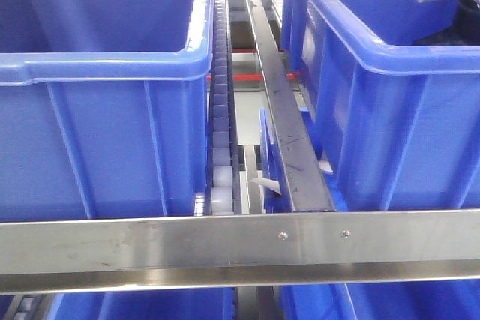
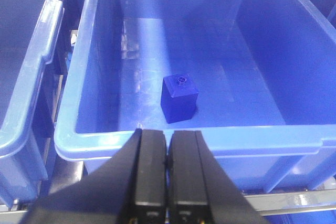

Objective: Pick and sort blue part to right shelf
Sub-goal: 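Lower the right gripper into the bin below it and open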

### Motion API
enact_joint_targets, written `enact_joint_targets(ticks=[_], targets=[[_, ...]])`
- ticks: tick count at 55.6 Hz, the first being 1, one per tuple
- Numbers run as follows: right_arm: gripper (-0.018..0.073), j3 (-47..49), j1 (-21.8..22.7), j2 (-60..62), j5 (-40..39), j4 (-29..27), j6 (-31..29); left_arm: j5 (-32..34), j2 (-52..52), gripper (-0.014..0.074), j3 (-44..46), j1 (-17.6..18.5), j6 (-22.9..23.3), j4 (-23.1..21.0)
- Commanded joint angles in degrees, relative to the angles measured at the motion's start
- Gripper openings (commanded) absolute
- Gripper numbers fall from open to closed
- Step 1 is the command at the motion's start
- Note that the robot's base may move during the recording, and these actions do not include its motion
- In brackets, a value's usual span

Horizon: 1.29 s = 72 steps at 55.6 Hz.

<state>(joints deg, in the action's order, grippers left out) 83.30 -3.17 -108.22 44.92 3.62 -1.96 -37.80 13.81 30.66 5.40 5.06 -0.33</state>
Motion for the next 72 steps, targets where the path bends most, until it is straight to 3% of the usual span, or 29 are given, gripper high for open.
enact_joint_targets(ticks=[1, 5, 8, 26, 41, 72], targets=[[0.0473, 2.37, 0.39, 3.18, -2.52, 0.26, -0.6, 4.77, 0.53, 0.0127, 1.42, 0.07, 0.45, -0.27], [0.06, 2.8, 0.39, 3.25, -2.11, 0.26, -0.6, 4.77, 0.53, 0.0127, 1.42, 0.07, 0.45, -0.27], [0.0644, 3.21, 0.39, 3.37, -1.5, 0.26, -0.6, 4.77, 0.53, 0.0127, 1.42, 0.07, 0.45, -0.27], [0.0495, 2.13, 0.39, 12.15, 0.79, 0.05, -0.6, 3.29, -1.87, 0.0127, 1.73, 0.07, 0.58, -0.27], [0.0048, -9.32, 0.39, 29.3, -2.81, 0.0, -0.6, 0.9, -7.8, 0.0127, 1.73, 0.07, 0.58, 4.48], [0.0055, -49.47, 0.16, 81.86, -14.61, -1.05, -0.6, 0.9, -8.84, 0.0125, 1.51, 0.17, 0.58, 4.65]])
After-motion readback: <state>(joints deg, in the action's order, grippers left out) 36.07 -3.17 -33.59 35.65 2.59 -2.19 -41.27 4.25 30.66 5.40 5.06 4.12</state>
